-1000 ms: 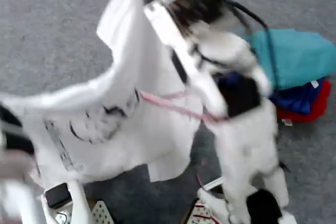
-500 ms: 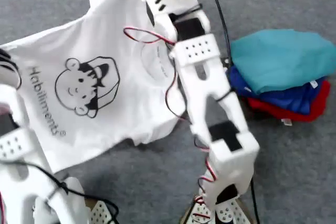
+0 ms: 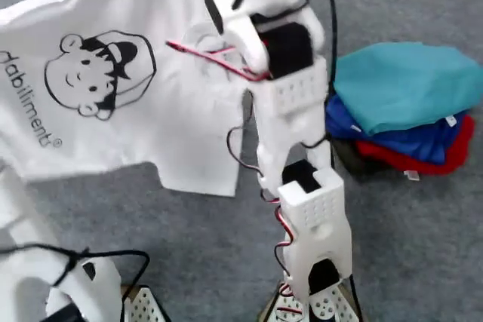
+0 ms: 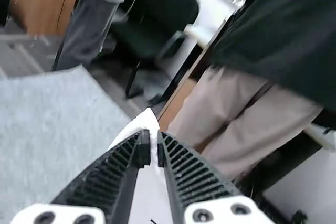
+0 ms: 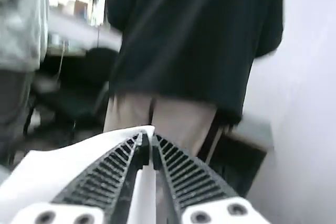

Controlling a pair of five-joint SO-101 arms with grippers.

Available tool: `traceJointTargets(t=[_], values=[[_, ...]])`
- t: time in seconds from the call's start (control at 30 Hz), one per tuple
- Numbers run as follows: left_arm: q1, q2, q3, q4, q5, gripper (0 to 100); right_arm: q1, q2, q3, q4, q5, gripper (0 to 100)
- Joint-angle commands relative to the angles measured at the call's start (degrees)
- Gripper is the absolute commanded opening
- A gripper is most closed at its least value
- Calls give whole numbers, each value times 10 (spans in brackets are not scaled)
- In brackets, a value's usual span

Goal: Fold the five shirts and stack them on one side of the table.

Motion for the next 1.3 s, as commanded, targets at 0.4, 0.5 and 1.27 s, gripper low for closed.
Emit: traceJointTargets(t=[0.4,0.5,1.27], values=[[-11,-241,11,86,-1,19,-8,-108,-65,56,-4,1],[-10,-311,12,120,-27,19,-8,-161,-65,77,-4,1],[-9,-509,179,164,-81,19,-18,-204,108,82,-4,1]])
